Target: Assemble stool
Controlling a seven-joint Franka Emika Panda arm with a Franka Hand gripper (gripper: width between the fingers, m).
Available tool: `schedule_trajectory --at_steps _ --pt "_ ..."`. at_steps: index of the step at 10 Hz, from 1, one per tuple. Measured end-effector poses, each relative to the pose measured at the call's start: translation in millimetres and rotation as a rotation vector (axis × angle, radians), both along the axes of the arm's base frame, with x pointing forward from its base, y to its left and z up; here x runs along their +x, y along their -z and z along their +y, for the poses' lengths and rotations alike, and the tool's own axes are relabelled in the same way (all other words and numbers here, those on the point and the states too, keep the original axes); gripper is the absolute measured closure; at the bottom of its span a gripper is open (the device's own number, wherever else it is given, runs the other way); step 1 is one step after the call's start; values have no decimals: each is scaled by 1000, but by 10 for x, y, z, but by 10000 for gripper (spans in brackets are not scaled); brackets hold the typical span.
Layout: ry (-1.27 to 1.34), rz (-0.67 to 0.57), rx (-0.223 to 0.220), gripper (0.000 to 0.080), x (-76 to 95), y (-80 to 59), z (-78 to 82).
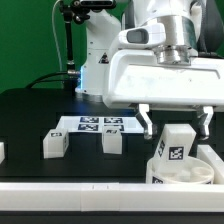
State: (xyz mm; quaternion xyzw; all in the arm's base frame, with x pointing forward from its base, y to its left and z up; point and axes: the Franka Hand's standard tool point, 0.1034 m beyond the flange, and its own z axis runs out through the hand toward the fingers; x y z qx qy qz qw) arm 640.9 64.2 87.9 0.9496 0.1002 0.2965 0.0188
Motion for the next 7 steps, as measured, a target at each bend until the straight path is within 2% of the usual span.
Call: schedule_trajectory --at_steps 2,5,7 --pt "-6 25 4 151 -6 -46 48" --pt "-19 96 3 150 85 -302 -17" --pt "-24 99 -4 150 115 -281 -68"
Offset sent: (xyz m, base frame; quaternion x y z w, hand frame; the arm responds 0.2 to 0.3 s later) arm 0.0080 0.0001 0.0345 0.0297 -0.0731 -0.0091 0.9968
